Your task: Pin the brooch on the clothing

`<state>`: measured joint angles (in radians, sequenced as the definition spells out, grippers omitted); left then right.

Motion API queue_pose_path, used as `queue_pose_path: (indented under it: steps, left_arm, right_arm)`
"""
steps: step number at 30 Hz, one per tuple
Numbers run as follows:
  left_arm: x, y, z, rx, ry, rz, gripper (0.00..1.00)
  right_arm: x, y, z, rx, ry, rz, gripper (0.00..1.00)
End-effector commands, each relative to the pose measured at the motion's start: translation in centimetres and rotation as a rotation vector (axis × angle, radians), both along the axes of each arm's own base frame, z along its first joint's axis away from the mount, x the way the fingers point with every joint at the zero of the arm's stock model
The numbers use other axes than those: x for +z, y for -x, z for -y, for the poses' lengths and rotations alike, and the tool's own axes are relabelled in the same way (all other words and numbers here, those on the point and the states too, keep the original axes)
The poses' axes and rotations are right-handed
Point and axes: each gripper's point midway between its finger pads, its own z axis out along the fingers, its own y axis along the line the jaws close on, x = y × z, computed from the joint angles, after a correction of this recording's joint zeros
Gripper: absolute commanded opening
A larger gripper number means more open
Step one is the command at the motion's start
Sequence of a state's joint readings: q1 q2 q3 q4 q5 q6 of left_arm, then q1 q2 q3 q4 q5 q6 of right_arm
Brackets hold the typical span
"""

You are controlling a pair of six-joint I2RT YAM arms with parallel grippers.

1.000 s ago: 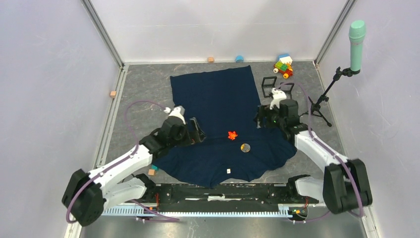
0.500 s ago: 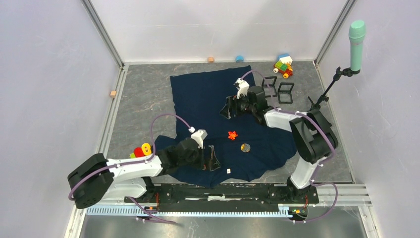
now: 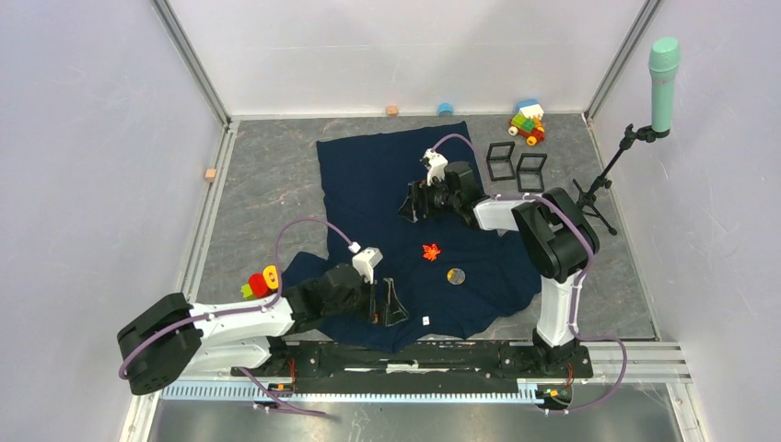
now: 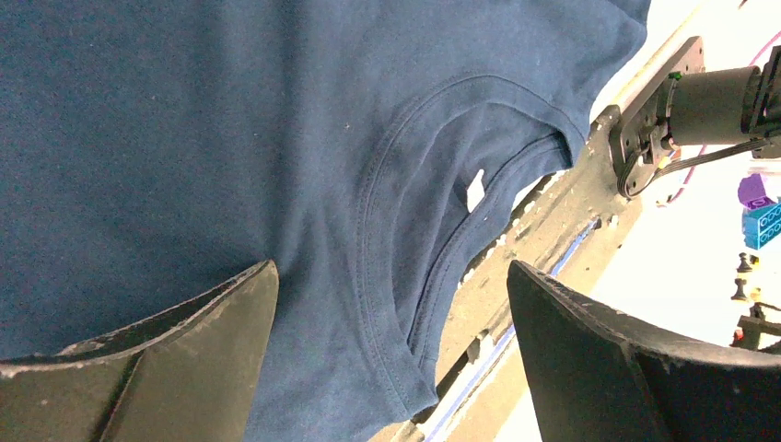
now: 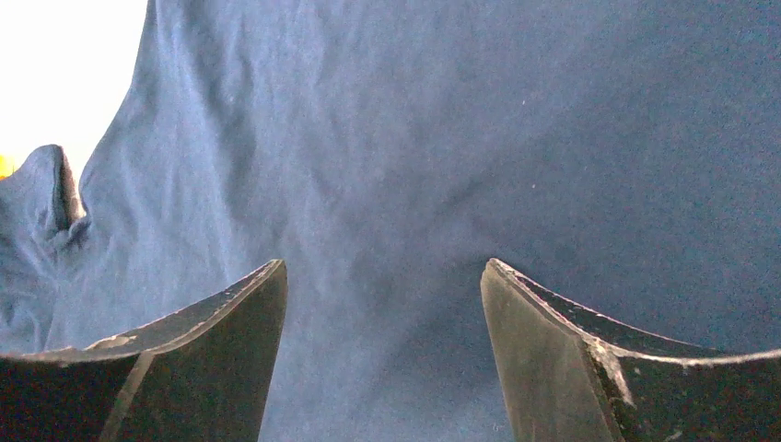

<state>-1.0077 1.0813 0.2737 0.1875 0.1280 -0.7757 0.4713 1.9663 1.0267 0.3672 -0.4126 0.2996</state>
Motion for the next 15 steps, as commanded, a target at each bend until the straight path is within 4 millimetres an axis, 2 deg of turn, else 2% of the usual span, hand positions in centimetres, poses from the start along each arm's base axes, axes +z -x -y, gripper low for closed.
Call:
queue_pose_path:
  steps: [1,4,7,10,11,12,15]
  left_arm:
    - [-0.6,1.1,-0.3,-0.028,-0.003,-0.024,1.00]
    - [-0.5,1.1,-0.3,-0.025,0.000,-0.027,1.00]
    - [-0.2,0.7,-0.2,0.000,-0.001,-0.023,1.00]
    - [0.0,-0.6,-0.7,0.044,-0.072,0.006,1.00]
    - [0.2,-1.4,-0.9,0.059,-0.104,0.024,1.00]
    - [0.7,-2.2,-0.9,0.072,-0.127,0.042,1.00]
    - [2.4,-4.9,-1.0,0.113,-0.151,0.064,1.00]
  right_arm:
    - [-1.6,-1.5,0.2,-0.045,0.040,-0.011,0.82]
    - [-2.1,-1.7,0.1,-0.047,0.041,-0.023,0.82]
    - [-1.4,-1.6,-0.1,-0.034,0.031,-0.006,0.83]
    - [0.7,-1.8,0.1,-0.025,0.030,0.049,0.87]
    - [1.8,-1.9,0.2,-0.020,0.035,0.075,0.95]
    - [2.9,-2.0,0.3,-0.019,0.042,0.101,0.98]
    - [6.4,-2.3,1.1,-0.022,0.074,0.179,0.98]
